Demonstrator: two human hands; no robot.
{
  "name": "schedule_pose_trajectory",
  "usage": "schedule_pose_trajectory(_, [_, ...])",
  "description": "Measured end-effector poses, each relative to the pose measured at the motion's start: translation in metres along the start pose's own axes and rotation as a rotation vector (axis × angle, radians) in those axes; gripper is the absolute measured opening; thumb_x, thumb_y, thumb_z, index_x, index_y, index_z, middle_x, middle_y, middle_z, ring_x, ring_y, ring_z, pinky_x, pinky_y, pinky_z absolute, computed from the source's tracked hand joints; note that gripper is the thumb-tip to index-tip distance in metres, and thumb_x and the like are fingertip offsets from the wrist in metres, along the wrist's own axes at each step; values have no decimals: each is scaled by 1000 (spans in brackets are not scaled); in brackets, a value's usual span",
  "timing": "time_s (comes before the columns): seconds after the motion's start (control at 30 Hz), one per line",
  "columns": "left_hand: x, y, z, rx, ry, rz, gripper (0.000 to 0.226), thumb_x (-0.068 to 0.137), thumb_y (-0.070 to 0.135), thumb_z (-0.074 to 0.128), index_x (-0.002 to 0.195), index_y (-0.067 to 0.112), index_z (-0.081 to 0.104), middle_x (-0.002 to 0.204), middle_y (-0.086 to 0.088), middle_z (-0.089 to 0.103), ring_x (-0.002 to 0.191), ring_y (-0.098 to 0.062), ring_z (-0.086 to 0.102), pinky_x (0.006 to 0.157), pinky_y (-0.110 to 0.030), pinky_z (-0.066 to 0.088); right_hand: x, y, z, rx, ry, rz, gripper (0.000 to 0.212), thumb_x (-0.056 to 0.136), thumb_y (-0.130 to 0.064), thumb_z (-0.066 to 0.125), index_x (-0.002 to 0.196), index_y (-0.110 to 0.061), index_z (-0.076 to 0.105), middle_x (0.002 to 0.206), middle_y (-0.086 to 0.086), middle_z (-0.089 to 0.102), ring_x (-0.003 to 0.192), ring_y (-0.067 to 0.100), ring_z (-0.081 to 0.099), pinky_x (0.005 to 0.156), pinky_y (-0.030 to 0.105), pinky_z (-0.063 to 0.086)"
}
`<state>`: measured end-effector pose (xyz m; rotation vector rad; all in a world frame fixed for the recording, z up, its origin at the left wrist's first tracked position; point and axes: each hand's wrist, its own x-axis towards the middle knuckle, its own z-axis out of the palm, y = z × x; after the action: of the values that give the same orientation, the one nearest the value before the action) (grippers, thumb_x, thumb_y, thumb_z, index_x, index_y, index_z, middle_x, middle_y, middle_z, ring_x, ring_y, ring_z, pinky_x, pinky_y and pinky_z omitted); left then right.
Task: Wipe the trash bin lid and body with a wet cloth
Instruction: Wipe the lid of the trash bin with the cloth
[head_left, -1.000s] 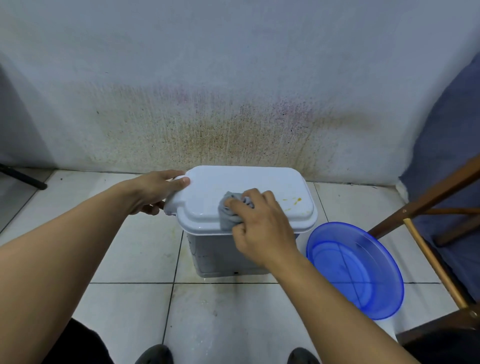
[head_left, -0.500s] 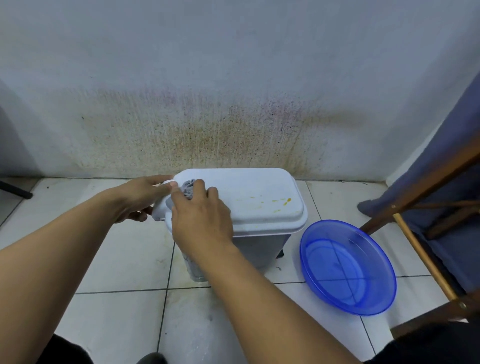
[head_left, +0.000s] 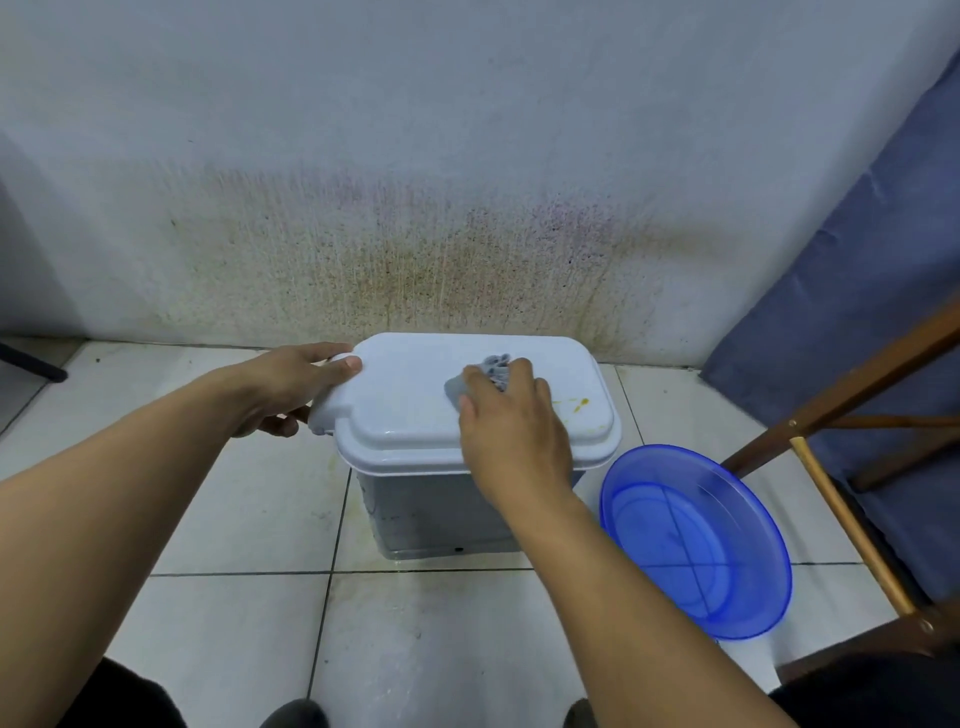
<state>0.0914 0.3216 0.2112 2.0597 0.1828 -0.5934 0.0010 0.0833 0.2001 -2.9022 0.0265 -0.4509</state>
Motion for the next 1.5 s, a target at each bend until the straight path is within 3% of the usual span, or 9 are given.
schedule_pose_trajectory(0.33, [-1,2,-1,-24,-22,-9,36,101,56,57,136,46,62,102,-4,74,72,-21,57,52,-24,35,6,73,-15,38,43,272,33,100,-33,47,131,-30,59,125,10,43,103,33,49,74,39,47])
schedule_pose_trajectory(0.47, [-2,3,-1,-39,-19,-1,35,103,55,57,136,46,62,95,-4,72,67,-19,54,52,-25,36,20,81,-16,-34,26,301,29,100,-31,45,124,-24,60,121,12,44,95,34,51,67,35,40])
schedule_pose_trajectory(0.63, [-3,5,2,-74,5,11,33,105,49,56,137,44,62,81,-4,69,46,-12,50,51,-26,42,47,70,-16,-20,-19,351,23,100,-20,44,111,-14,63,119,13,42,83,32,45,67,34,35])
schedule_pose_trajectory(0.83, [-1,4,7,-126,18,41,31,107,41,57,135,35,65,80,-9,70,45,-18,56,44,-24,45,71,18,2,53,-42,283,23,98,-15,42,109,-17,61,124,14,38,100,39,54,69,39,41])
schedule_pose_trajectory(0.97, [0,3,7,-149,8,41,29,108,39,54,135,34,66,83,-9,70,45,-17,57,45,-24,47,72,-38,13,110,-87,191,25,99,-16,41,117,-19,58,140,15,33,111,40,50,82,47,47])
schedule_pose_trajectory(1.03, [0,3,7,-163,-6,27,29,110,38,50,134,36,66,86,-9,71,46,-16,57,45,-25,46,65,-66,15,115,-117,112,30,99,-16,44,126,-19,56,145,14,29,115,37,47,84,43,44])
schedule_pose_trajectory(1.13, [-1,1,4,-182,-31,20,30,113,36,44,130,38,69,90,-7,73,49,-16,58,47,-27,46,47,-91,20,93,-126,-47,38,96,-11,46,133,-17,52,135,13,35,110,33,46,74,38,34])
schedule_pose_trajectory(1.3, [2,-2,2,-171,-14,8,30,112,37,45,131,39,68,96,-10,73,59,-21,56,49,-29,45,35,-70,16,61,-133,-152,36,98,-18,48,134,-18,53,132,14,39,104,35,48,71,37,29])
schedule_pose_trajectory(1.5, [3,-1,2,-169,-11,19,29,111,39,46,131,41,67,93,-9,70,53,-18,51,50,-28,40,43,5,-5,36,-107,57,24,100,-27,45,117,-21,60,123,11,42,96,37,54,67,37,37])
